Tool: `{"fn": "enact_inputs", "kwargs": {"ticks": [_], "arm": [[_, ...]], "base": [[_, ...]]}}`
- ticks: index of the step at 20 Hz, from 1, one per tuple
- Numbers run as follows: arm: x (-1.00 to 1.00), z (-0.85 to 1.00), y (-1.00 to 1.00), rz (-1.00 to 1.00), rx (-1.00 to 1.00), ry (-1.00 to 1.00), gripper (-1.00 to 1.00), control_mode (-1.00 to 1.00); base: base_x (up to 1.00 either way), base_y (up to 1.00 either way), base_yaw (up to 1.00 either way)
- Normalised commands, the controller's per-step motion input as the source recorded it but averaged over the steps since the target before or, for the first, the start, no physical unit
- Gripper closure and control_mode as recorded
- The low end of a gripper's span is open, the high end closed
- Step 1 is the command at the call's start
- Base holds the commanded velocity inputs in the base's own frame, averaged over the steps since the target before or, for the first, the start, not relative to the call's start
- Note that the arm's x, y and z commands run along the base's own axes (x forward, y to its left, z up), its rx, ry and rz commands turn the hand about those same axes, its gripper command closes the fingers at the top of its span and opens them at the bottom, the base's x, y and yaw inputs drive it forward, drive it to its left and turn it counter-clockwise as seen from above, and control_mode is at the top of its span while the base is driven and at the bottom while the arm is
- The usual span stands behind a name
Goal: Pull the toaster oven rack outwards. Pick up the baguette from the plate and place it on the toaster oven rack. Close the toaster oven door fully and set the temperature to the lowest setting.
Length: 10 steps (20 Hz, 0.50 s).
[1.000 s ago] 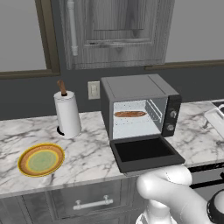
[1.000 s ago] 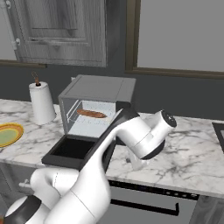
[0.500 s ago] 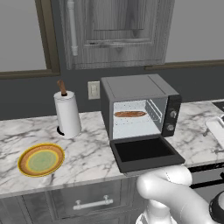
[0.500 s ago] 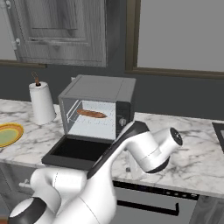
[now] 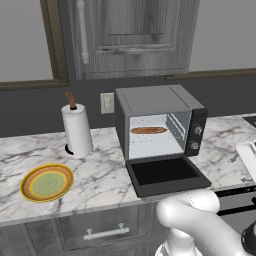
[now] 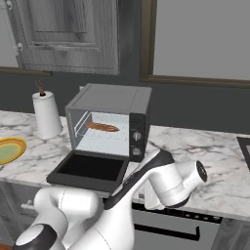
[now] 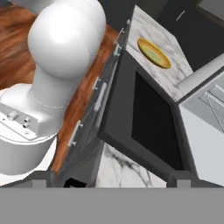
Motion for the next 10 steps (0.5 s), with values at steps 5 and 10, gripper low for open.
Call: {"fn": "enact_inputs", "kwargs": {"ticks": [5,10], "arm": [[0.0,-0.29,0.0,-0.04,0.08,0.0,-1.0,-1.0],[0.0,-0.27,0.0,-0.02,0.07,0.0,-1.0,-1.0]], "base": [[0.0,0.0,0.0],[0.0,0.0,0.0]]}}
